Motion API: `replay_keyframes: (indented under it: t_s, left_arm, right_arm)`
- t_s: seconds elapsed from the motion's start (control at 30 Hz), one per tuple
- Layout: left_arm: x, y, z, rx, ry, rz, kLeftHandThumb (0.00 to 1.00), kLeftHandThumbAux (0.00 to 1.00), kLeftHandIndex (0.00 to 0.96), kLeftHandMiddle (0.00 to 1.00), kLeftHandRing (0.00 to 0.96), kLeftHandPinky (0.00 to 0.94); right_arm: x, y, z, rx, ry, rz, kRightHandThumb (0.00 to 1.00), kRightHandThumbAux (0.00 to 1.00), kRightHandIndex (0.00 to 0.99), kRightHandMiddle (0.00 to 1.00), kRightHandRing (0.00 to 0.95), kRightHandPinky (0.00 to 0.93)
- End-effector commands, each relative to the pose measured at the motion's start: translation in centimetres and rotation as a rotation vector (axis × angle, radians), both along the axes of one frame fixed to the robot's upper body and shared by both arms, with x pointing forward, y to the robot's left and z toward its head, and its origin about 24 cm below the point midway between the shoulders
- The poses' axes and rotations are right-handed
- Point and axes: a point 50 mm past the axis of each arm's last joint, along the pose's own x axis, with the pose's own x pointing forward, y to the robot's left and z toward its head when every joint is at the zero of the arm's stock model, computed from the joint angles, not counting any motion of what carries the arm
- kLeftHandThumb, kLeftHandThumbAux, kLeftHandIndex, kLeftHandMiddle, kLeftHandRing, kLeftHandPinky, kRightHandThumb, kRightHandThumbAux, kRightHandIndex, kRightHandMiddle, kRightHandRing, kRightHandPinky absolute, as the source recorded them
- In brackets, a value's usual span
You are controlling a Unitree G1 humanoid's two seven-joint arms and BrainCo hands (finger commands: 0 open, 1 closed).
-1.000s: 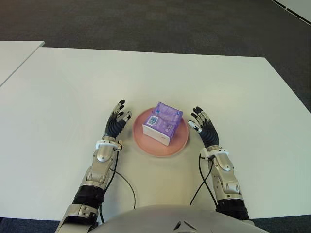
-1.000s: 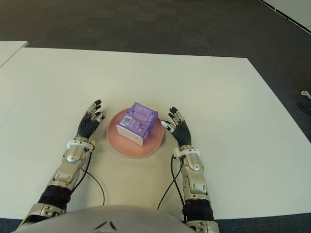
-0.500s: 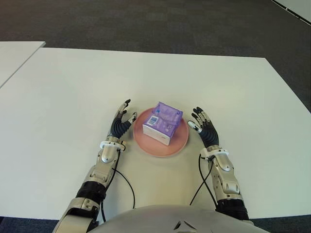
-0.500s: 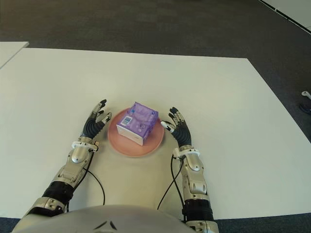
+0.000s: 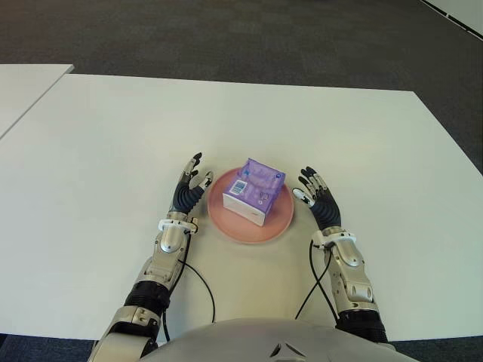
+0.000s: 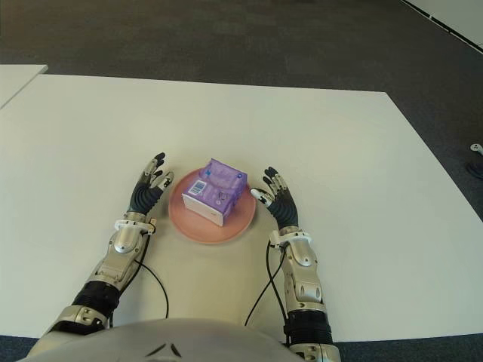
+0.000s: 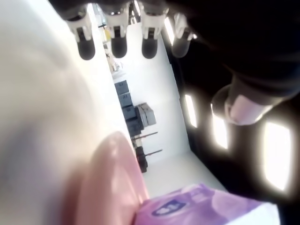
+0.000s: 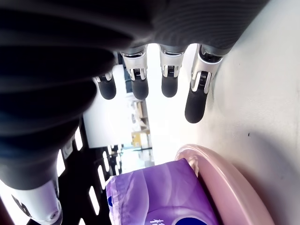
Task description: Put the tissue paper into the plate.
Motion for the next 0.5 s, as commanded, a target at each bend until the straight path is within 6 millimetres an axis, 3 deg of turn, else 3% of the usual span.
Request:
replay_keyframes:
  t_s: [0.03, 0.4, 0.5]
  left_arm:
    - [-1.2, -0.2, -1.9, -0.058, 0.103, 0.03, 0.0, 0.496, 0.0, 0.0, 0.0, 0.0]
    - [-0.7, 1.3, -2.2, -0.091, 0.13, 0.071, 0.0, 0.507, 0.0, 0.0, 0.0, 0.0]
    - [-0.1, 3.3, -3.1, -0.137, 0.177, 0.113, 0.0, 0.511, 0.0, 0.0, 0.0, 0.0]
  right_arm:
    - [-1.7, -0.3, -2.8, 0.004, 0.168, -0.009, 0.032, 0.715, 0.0, 0.042, 0.02, 0.023]
    - [-1.7, -0.5, -2.8, 0.008, 0.168, -0.007, 0.032, 0.719, 0.0, 0.039, 0.016, 0.018]
    - [-1.8, -0.6, -2.8, 0.005, 0.169, -0.009, 0.032, 0.72, 0.0, 0.038, 0.015, 0.016]
